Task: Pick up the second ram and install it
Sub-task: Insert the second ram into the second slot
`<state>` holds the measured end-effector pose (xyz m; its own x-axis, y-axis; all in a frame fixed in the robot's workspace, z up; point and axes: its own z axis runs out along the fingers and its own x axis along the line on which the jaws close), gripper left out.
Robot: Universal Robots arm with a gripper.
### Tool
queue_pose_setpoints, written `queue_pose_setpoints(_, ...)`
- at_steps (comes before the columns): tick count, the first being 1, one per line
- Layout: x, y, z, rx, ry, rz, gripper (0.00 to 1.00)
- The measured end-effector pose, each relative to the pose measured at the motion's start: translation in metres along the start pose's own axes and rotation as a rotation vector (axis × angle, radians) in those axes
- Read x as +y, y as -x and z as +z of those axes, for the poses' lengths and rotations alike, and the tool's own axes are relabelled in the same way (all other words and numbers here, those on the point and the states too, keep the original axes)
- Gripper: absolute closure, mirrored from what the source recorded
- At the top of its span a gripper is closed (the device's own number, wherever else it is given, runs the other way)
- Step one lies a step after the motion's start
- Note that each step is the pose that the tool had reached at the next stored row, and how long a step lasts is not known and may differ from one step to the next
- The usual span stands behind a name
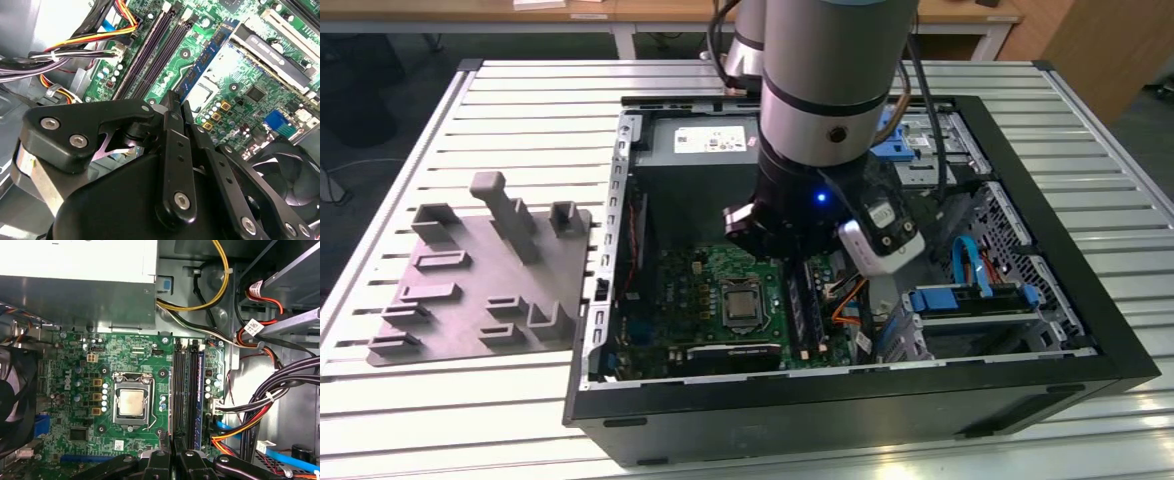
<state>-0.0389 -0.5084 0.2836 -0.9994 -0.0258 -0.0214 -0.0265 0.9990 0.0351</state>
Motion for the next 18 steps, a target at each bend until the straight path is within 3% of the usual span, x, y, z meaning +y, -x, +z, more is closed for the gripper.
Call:
queue_pose_setpoints(10, 0.0003, 0.0017, 0.0048, -0.0005, -0.0003, 0.013, 0.86)
queue_pose_setpoints(18, 0.0001, 0.0015, 0.0130, -0.0006, -0.0004, 0.018, 0.86)
